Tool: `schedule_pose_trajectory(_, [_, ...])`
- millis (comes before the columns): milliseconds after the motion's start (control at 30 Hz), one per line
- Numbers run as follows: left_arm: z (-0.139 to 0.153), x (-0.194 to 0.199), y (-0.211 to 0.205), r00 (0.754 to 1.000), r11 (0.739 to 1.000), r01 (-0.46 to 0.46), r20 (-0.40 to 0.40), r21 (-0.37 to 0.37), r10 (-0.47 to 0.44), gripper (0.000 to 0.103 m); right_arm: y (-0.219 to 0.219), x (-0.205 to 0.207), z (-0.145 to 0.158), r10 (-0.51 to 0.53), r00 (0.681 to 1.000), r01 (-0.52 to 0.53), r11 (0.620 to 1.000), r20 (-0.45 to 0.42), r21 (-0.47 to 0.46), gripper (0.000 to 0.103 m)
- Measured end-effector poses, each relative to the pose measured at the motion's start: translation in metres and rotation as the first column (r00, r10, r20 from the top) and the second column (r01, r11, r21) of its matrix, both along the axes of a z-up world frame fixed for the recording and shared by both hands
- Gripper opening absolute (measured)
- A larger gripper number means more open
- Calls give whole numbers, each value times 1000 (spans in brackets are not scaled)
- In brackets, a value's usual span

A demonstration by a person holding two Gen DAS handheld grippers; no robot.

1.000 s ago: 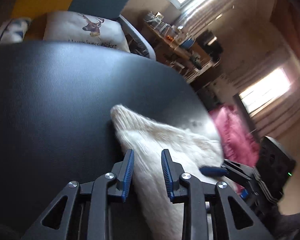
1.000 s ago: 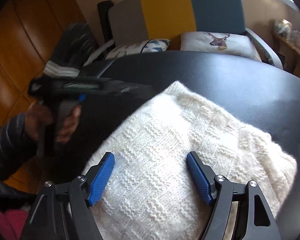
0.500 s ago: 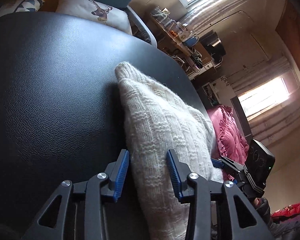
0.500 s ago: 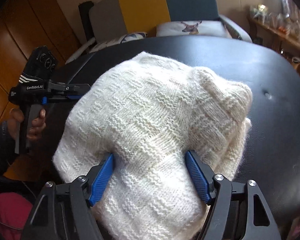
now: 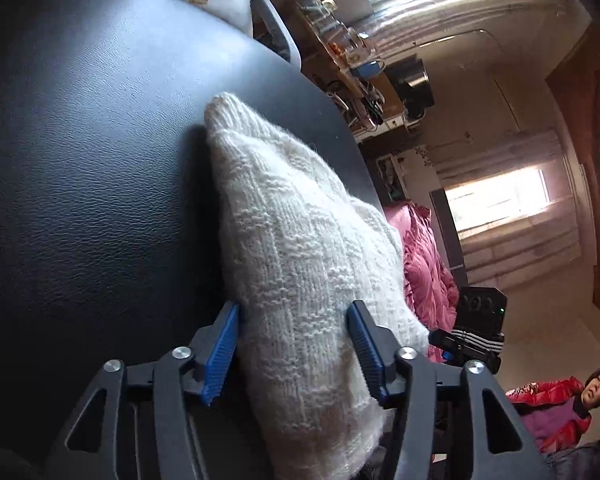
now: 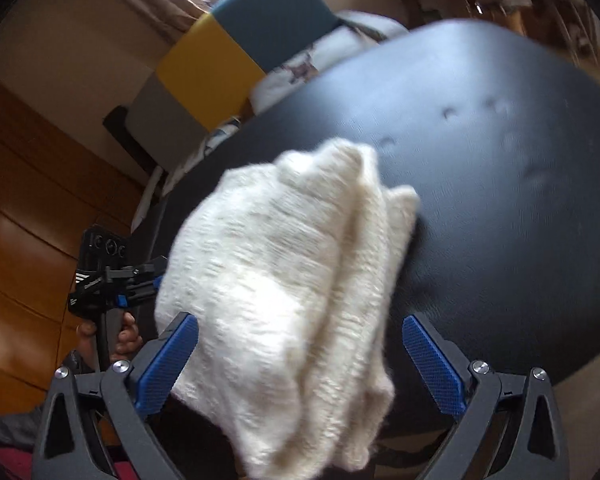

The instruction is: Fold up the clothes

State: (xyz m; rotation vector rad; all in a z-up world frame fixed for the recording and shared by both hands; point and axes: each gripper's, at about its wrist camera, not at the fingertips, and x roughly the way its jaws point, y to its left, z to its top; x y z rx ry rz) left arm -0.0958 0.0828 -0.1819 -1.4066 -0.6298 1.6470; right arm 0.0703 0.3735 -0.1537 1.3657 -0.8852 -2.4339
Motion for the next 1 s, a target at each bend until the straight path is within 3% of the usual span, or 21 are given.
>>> schedule_pose_trajectory(133, [-13,-11,11,999,999,29,41,25,-30,66,4,-13,-30,-12,997,20,993,71,-114,103])
schedule_pose_trajectory(300, [-11,-9,27,997,997,73,-6,-3,-73,69,1,-30,-41,-27,999,36,972,40,-232,103])
schedule_pose_trajectory(400, [-3,-4,36,991,993,103,-85,-58,-107,59,-1,-31,-41,-22,999,28,970,28,-243,103])
schedule_pose_trajectory(467, [4,1,39,984,991,104,-136,-89,-116,49,-1,-29,-42,-31,999,37,971,29,-235,93])
schedule_pose_trajectory(500, [8,5,40,980,989,103,-162,-106,-119,47,-1,-27,-43,-39,999,45,974,34,-221,65])
schedule_pose_trajectory(567, [19,14,46,966,984,95,-223,-148,-127,42,-3,-22,-45,-41,999,47,979,36,-199,53])
schedule_pose_trajectory(667, [30,28,49,955,985,67,-276,-160,-109,38,-11,-20,-42,-42,999,46,985,26,-166,50])
schedule_pose_trajectory(800, [37,37,49,957,995,57,-281,-78,-77,37,-18,-16,-35,-49,999,46,988,-15,-146,44])
schedule_pose_trajectory(1000, [61,37,78,933,989,143,-329,-30,-145,37,-14,-6,-22,-71,995,57,982,-75,-181,42])
